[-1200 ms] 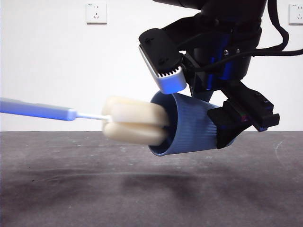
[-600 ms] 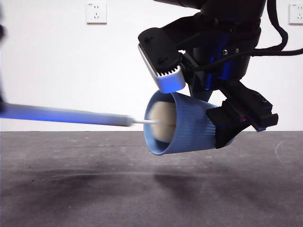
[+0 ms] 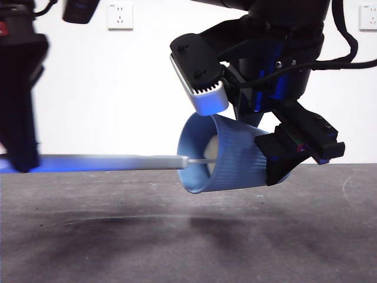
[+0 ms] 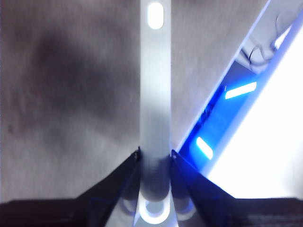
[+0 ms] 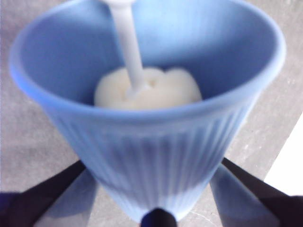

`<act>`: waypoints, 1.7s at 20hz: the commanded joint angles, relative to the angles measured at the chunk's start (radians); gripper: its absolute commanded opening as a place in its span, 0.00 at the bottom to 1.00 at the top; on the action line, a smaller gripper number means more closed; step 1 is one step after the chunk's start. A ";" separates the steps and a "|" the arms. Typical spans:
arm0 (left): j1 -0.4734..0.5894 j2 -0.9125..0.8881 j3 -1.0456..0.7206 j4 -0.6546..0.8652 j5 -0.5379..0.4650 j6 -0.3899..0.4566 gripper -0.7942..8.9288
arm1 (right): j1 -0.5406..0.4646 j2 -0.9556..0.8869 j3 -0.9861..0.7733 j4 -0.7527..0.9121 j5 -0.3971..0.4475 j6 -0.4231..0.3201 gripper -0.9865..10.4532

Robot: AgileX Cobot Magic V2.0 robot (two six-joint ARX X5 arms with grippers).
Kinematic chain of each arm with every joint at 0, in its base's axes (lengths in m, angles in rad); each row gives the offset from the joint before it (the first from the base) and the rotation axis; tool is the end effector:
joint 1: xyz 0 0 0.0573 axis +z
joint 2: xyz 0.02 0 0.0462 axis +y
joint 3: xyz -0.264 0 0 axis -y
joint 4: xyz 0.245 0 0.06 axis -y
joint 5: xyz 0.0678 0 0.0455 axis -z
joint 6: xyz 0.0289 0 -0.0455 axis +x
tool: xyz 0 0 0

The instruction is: Pick up the cup brush,pick up the cup,insert the brush into the cup,clean the cup,put the cup brush back,put the cup back to the fixed position on the table

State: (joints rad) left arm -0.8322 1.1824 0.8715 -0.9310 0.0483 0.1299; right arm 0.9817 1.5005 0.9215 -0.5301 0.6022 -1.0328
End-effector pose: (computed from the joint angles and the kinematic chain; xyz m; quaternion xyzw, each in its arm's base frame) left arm 0.1355 -0.1509 0.2385 0.2695 0.5141 -0.3808 0.7198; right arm 0.1693 0.2238 0.2010 -0.7381 0.2425 0.3221 0.5410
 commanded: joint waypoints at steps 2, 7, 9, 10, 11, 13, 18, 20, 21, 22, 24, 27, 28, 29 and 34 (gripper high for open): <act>0.003 -0.043 0.002 -0.074 -0.060 -0.004 0.07 | 0.003 0.009 0.004 0.005 0.000 0.015 0.08; 0.004 -0.152 0.002 -0.209 -0.158 -0.051 0.07 | 0.003 0.009 0.004 0.005 0.003 0.016 0.08; 0.012 -0.191 0.002 -0.259 -0.208 -0.081 0.07 | 0.003 0.009 0.004 0.005 0.003 0.019 0.08; 0.023 -0.212 0.002 -0.283 -0.232 -0.095 0.07 | 0.003 0.009 0.004 0.005 0.003 0.032 0.08; 0.031 -0.229 0.001 -0.300 -0.241 -0.111 0.07 | 0.003 0.009 0.004 0.005 0.005 0.049 0.08; 0.050 -0.272 0.000 -0.322 -0.256 -0.144 0.07 | 0.002 0.008 0.004 0.005 0.011 0.087 0.08; 0.063 -0.389 0.000 -0.320 -0.270 -0.262 0.07 | 0.000 0.002 0.004 0.013 0.007 0.365 0.08; 0.063 -0.425 -0.003 -0.297 -0.320 -0.340 0.07 | -0.001 -0.024 0.004 0.023 -0.001 0.542 0.08; 0.063 -0.437 -0.008 -0.280 -0.350 -0.380 0.07 | -0.001 -0.047 0.004 0.027 -0.016 0.632 0.08; 0.063 -0.447 -0.021 -0.252 -0.377 -0.418 0.07 | -0.001 -0.079 0.004 0.029 -0.050 0.730 0.08; 0.064 -0.450 -0.058 -0.184 -0.422 -0.502 0.07 | -0.002 -0.156 0.004 0.038 -0.120 0.898 0.08; 0.070 -0.435 -0.154 0.043 -0.433 -0.589 0.07 | -0.001 -0.296 0.004 0.085 -0.193 1.061 0.08; 0.070 -0.417 -0.182 0.123 -0.431 -0.613 0.07 | -0.001 -0.340 0.004 0.105 -0.221 1.090 0.08; 0.070 -0.388 -0.196 0.185 -0.434 -0.630 0.07 | -0.001 -0.382 0.004 0.118 -0.241 1.115 0.08; 0.095 -0.143 -0.198 0.426 -0.439 -0.648 0.07 | -0.001 -0.548 0.004 0.140 -0.264 1.145 0.08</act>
State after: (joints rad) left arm -0.7406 1.0264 0.6804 -0.5095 -0.3866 -0.4999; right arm 0.9806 0.9524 0.9218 -0.4015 0.3397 0.0910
